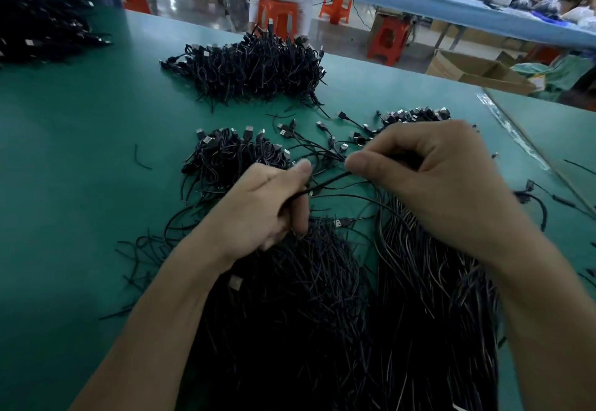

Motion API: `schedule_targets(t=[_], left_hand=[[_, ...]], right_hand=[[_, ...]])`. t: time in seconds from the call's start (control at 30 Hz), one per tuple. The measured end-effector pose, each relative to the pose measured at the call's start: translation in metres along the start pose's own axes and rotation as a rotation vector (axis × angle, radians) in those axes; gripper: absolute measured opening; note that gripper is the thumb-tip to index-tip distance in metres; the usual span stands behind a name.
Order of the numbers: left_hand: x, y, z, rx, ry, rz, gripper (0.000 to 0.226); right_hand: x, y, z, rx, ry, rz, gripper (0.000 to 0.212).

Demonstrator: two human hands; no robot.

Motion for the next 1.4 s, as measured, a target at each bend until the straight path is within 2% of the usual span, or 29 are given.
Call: schedule_targets(t=[0.17,0.3,0.37,0.43,0.53,0.63,0.7,0.8,0.93,1.0,1.1,1.2,1.3,1.4], left_hand=[[-0.008,-0.004,-0.008,0.274,-0.053,-0.402,0.052],[-0.011,-0.008,-0.005,0.279,-0.131,-0.705,0.042],[-0.010,-0.005,0.000,0.212,-0.152,-0.818,0.039],[-0.002,-0.002,0.006,0.013,-0.124,-0.733,0.035],[0.008,-0.002,0.009,-0.266,-0.102,-0.301,0.024],[0.008,-0.008,0.008,-0.269,-0.110,0.162,0.024],[0.008,-0.015,0.007,-0.137,-0.061,0.324,0.028],[0.004,-0.032,0.002,0.101,0.038,0.160,0.045],[-0.003,-0.032,0.000,0.200,0.065,-0.024,0.064],[-0.004,-0.032,-0.002,0.273,0.044,-0.125,0.060],[-0.001,-0.031,-0.005,0.346,0.000,-0.186,0.054],[0.004,-0.028,-0.005,0.374,-0.001,-0.188,0.052],[0.006,-0.027,-0.004,0.389,0.024,-0.231,0.054],[0.006,-0.026,-0.002,0.310,0.026,-0.155,0.052]], right_hand=[[-0.030,-0.036,-0.003,-0.056,-0.141,0.249,0.033],[-0.046,-0.064,-0.014,-0.015,-0.245,0.341,0.031],[-0.045,-0.072,-0.021,0.054,-0.250,0.300,0.031],[-0.042,-0.074,-0.027,0.164,-0.232,0.182,0.029],[-0.036,-0.070,-0.034,0.323,-0.168,0.010,0.023],[-0.031,-0.054,-0.033,0.339,-0.095,-0.085,0.017],[-0.026,-0.041,-0.030,0.295,-0.057,-0.079,0.011],[-0.021,-0.028,-0.026,0.214,-0.012,0.042,0.006],[-0.025,-0.021,-0.024,0.068,-0.001,0.183,0.017],[-0.028,-0.026,-0.024,0.105,-0.036,0.317,0.023],[-0.030,-0.030,-0.026,0.230,-0.071,0.505,0.017],[-0.028,-0.028,-0.027,0.306,-0.105,0.500,0.012],[-0.026,-0.027,-0.027,0.318,-0.102,0.373,0.010],[-0.024,-0.028,-0.026,0.305,-0.109,0.251,0.008]])
Point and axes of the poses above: each hand's wrist, its own z-axis towards the middle knuckle, its own y-axis out of the back of the hand, x = y × z, the point moved 4 cm from there along z, towards the middle knuckle, and after that the axes turned 8 degrees about z, right-handed, at the moved point
